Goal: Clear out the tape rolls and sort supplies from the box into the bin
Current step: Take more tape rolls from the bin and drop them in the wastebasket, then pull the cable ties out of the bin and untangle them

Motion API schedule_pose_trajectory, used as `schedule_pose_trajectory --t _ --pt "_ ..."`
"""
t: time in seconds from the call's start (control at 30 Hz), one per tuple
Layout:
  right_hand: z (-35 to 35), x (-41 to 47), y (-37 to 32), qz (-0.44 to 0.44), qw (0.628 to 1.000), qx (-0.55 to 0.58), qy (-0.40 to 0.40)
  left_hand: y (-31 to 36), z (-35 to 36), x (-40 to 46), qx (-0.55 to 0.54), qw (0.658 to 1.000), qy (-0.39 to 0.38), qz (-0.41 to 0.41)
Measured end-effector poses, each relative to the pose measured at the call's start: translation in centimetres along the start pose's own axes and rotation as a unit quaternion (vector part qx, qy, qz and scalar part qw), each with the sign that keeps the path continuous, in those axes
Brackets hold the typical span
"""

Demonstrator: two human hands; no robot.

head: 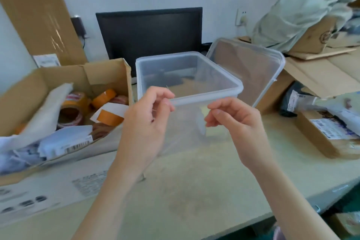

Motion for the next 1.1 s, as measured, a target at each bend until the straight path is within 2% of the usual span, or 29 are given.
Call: schedule_pose_trajectory --t 0.13,0.23,0.33,0.47,0.53,0.67,0.8,0.87,0.93,1.1 --pt "0.4 3.0 -1.6 -0.033 0.999 -0.02 -0.015 -0.5 0.1 2.3 0.076 0.997 -0.021 0.002" --pt "0.8 5.4 -2.6 -0.063 0.996 -0.058 -0.028 -1.2 0.5 3.8 0.173 0.984 -0.032 0.018" --pt "1.4 7.8 -3.2 -0.098 0.985 -0.135 -0.052 -2.3 0.6 4.6 0.257 0.966 -0.029 0.011" --pt "2.8 11.6 -1.7 -0.08 0.949 -0.28 -0.119 -2.7 1.2 5.0 0.293 0.955 -0.012 0.038" --pt "3.8 13.2 -0.2 -0.062 0.904 -0.385 -0.176 -3.1 1.5 5.1 0.298 0.953 0.0 0.046" --pt "5.7 14.9 3.6 -0.029 0.751 -0.574 -0.327 -4.2 1.9 5.2 0.32 0.944 0.037 0.066" --pt "5.2 14.2 8.0 0.112 0.578 -0.659 -0.468 -4.2 2.1 5.0 0.317 0.94 0.078 0.101" --pt "4.8 13.7 9.1 0.15 0.515 -0.679 -0.501 -4.0 2.0 4.8 0.31 0.94 0.088 0.115" --pt "4.8 13.7 10.0 0.167 0.494 -0.684 -0.51 -4.0 2.0 4.7 0.309 0.939 0.093 0.123" --pt "6.0 13.4 12.4 0.156 0.486 -0.678 -0.529 -4.3 2.1 4.8 0.306 0.941 0.089 0.117"
Point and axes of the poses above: each hand's wrist, its own x-axis towards the middle knuckle, its own z-axis out of the palm, y = z × x, the point moved 9 cm from there along x, towards the middle knuckle, and after that the axes turned 12 degrees about -x, right-handed, at the moved point
